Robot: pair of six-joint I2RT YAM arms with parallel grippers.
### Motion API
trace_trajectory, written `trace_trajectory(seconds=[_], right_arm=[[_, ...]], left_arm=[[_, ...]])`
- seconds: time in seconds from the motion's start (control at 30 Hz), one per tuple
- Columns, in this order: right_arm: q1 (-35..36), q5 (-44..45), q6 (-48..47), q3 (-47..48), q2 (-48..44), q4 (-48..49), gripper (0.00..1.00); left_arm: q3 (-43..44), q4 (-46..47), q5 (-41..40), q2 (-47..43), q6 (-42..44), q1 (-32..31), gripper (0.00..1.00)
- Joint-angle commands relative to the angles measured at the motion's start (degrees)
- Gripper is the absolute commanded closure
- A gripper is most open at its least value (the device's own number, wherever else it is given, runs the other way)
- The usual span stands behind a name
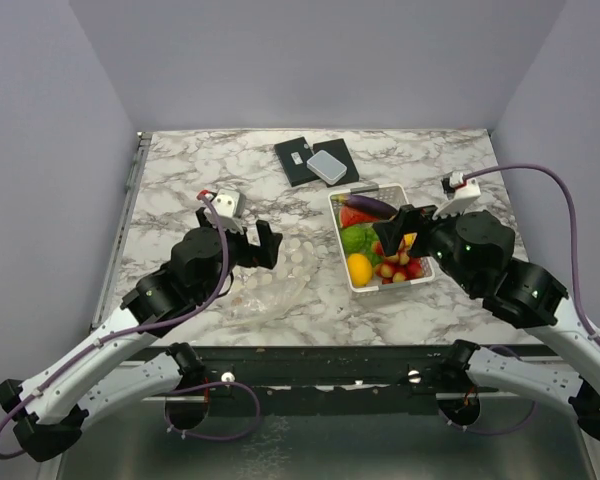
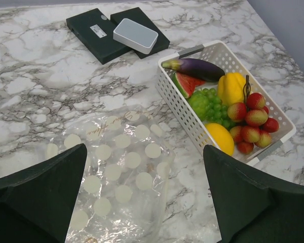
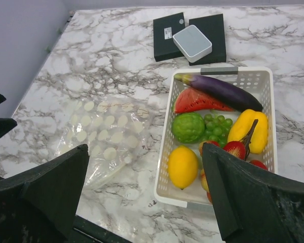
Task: Place the food in the zip-top bag and seal the zipper
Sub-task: Move the bin to the center of the board.
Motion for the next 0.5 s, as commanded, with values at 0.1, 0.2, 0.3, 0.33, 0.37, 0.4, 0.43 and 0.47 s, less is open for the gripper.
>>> trace_trajectory(seconds=[0.1, 0.2, 0.3, 0.33, 0.37, 0.4, 0.43, 0.47], right_arm=[[0.3, -1.8, 1.8, 1.7, 1.9, -5.8, 0.0], [0.3, -3.5, 1.2, 1.2, 2.5, -5.4, 0.0], [0.3, -5.1, 0.4, 0.7, 3.1, -4.4, 0.0], [0.3, -5.8, 0.1, 0.8, 3.5, -4.3, 0.0], [0.3, -6.6, -0.2, 1.0, 3.9, -4.4, 0.0], [0.3, -7.3, -0.5, 1.2, 4.6, -4.4, 0.0], [0.3, -7.8, -0.6, 1.4, 5.4, -4.4, 0.0], [0.3, -8.2, -0.7, 1.5, 6.2, -4.5, 0.01]], left_arm=[[-2.9, -0.5, -1.0, 0.3, 0.6, 0.0, 0.01], [-4.2, -0.1, -1.1, 0.6, 0.7, 0.0, 0.01], [-4.7, -0.1, -0.5, 0.5, 0.7, -0.1, 0.01], [-4.9, -0.2, -0.4, 0.3, 0.6, 0.0, 0.01], [-5.1, -0.1, -0.5, 0.0, 0.6, 0.0, 0.01], [-5.3, -0.2, -0.8, -0.3, 0.7, 0.0, 0.01], [-5.5, -0.1, -1.2, -0.6, 0.7, 0.0, 0.01], [-5.6, -0.2, -1.6, -1.0, 0.8, 0.0, 0.01]])
